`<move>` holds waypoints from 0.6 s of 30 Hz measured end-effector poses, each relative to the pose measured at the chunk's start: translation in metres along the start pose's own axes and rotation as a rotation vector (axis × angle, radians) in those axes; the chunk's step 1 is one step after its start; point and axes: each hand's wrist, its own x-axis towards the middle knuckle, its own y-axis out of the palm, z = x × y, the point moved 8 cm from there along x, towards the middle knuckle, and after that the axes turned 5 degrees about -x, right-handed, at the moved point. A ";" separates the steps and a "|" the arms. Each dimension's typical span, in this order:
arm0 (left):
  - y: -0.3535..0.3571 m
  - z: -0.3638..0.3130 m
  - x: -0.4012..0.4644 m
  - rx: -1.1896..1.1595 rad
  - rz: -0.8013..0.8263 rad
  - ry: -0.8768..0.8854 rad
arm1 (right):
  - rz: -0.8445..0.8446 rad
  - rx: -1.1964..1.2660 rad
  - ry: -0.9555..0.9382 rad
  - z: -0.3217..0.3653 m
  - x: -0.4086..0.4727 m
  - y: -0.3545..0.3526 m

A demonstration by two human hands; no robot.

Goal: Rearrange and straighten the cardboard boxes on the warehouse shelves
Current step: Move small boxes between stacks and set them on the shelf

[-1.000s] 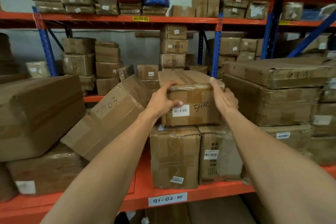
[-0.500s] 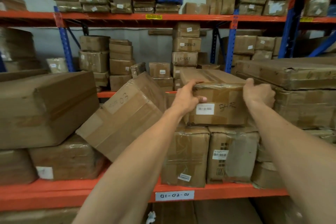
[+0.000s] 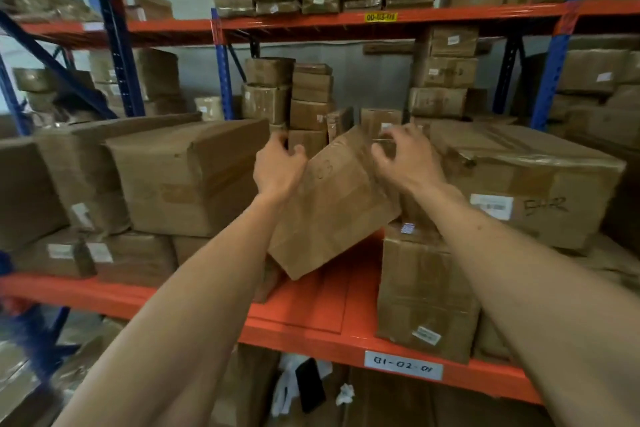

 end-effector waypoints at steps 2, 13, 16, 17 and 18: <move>-0.016 0.054 0.003 0.149 0.032 -0.190 | 0.165 0.043 0.120 0.010 -0.006 0.040; 0.008 0.209 0.002 -0.307 0.224 -0.859 | 0.163 0.243 0.664 0.012 -0.001 0.106; 0.011 0.220 -0.007 -0.569 0.077 -0.967 | 0.115 0.161 0.710 0.015 -0.001 0.104; 0.014 0.222 -0.009 -0.650 0.040 -0.976 | 0.095 0.138 0.714 0.017 -0.001 0.102; 0.018 0.223 -0.012 -0.732 0.014 -0.980 | 0.076 0.117 0.714 0.020 -0.001 0.099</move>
